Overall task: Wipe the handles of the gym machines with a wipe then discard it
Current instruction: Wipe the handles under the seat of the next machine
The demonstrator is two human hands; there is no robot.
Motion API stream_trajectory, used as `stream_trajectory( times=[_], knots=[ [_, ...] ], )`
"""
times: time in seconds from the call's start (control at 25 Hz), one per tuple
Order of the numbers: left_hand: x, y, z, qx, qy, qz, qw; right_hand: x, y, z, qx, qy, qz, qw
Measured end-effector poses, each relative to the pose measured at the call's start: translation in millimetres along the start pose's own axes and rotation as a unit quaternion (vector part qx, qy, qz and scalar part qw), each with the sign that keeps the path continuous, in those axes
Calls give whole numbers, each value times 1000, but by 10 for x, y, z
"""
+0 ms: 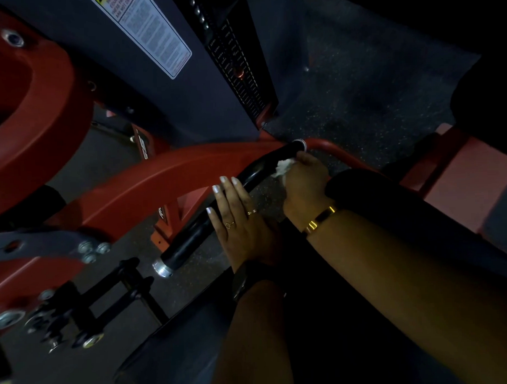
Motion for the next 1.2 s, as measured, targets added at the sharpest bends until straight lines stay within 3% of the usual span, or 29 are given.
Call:
stream_trajectory(
  times=[0.04,0.08,0.16,0.24,0.36,0.44,0.52,0.6,0.72,0.92,1.04,1.08,1.12,1.2],
  knots=[
    [1,11,-14,9,-10,-5,1000,105,189,149,-64,50,-77,994],
    [14,14,-21,6,-17,-6,1000,241,312,276,-52,112,-117,985],
    [16,5,-32,5,-20,-1,1000,558,152,528,25,292,-33,955],
    [4,23,-31,-17,-23,-11,1000,818,-57,603,106,405,36,907],
    [15,5,-76,-6,-55,8,998,1070,-129,653,157,572,88,800],
    [57,-54,-81,27,-49,41,998,1124,-168,597,194,631,134,739],
    [56,-42,-51,41,-24,34,998,1008,-236,582,234,629,158,724],
    [34,-19,-37,21,-10,17,1000,879,-306,587,260,583,174,750],
    [16,23,-36,-6,-21,-5,1000,801,-367,619,289,573,198,741],
    [-53,41,-121,3,27,23,999,389,-259,742,337,490,144,791],
    [-104,-11,-203,-16,17,39,999,678,-298,676,282,552,228,751],
    [-102,-39,-218,-6,15,39,999,621,-287,638,309,562,225,734],
    [-103,-59,-228,12,19,38,999,427,-255,615,346,543,194,740],
    [-113,-48,-211,42,39,34,998,-78,-86,540,445,423,98,783]
  ],
)
Point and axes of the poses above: each hand's wrist, its own x-axis away from the middle knuckle, its own y-axis out of the back of the hand, z = x × y, the point moved 9 cm from there along -x, towards the middle knuckle, and after that the axes turned 11 degrees about -z, right-handed, at the moved point
